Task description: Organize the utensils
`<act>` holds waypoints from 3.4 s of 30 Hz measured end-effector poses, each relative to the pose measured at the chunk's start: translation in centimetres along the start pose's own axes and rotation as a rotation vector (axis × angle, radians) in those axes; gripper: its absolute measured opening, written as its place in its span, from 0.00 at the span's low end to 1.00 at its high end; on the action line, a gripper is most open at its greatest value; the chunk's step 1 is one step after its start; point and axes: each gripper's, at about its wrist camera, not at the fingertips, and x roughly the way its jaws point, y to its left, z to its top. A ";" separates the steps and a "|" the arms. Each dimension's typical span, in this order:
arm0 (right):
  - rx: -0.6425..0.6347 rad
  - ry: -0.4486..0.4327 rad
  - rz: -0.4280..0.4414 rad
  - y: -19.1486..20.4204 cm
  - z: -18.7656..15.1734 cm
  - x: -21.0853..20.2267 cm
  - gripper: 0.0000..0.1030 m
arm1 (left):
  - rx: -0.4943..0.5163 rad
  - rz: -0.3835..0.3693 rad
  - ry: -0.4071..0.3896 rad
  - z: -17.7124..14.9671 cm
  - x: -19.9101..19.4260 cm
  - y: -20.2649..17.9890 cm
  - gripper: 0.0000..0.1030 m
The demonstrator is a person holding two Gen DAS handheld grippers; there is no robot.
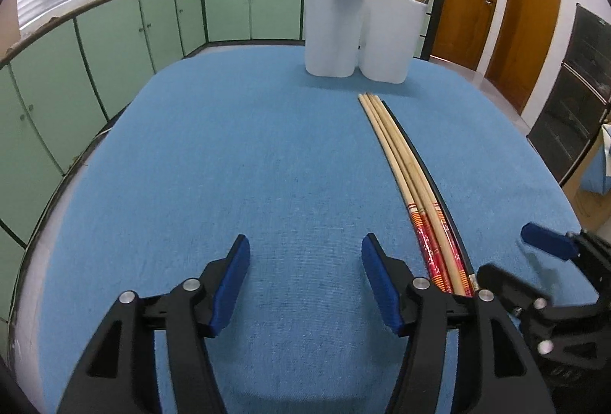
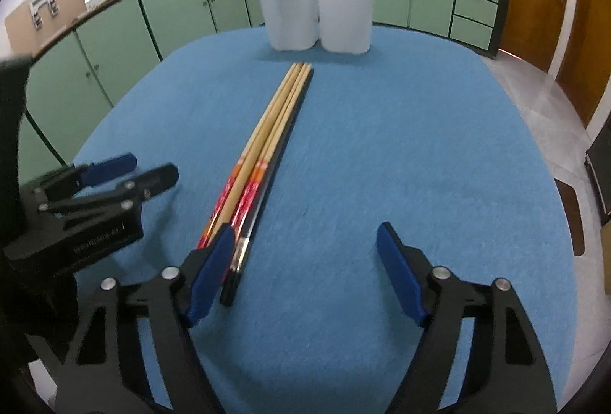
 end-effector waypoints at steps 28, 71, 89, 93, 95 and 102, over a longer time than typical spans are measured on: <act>0.007 -0.008 -0.008 -1.2 -0.4 -0.1 0.06 | 0.017 -0.067 0.016 0.2 0.2 -2.3 0.59; 0.050 -0.043 -0.094 -4.8 -0.5 -0.5 0.35 | -0.013 -0.040 0.025 0.5 1.2 -0.2 0.36; 0.047 -0.047 -0.018 -5.3 -3.0 -2.6 0.34 | 0.032 -0.048 0.015 -2.6 -1.7 0.2 0.44; 0.056 -0.041 -0.016 -5.4 -2.9 -2.4 0.32 | 0.028 -0.040 0.016 -2.5 -1.7 0.1 0.44; 0.066 -0.037 -0.014 -5.5 -2.8 -2.3 0.29 | 0.023 -0.036 0.016 -2.5 -1.6 0.0 0.44; 0.036 -0.030 -0.027 -4.8 -2.7 -2.0 0.17 | 0.022 -0.015 0.019 -2.2 -1.3 -0.5 0.40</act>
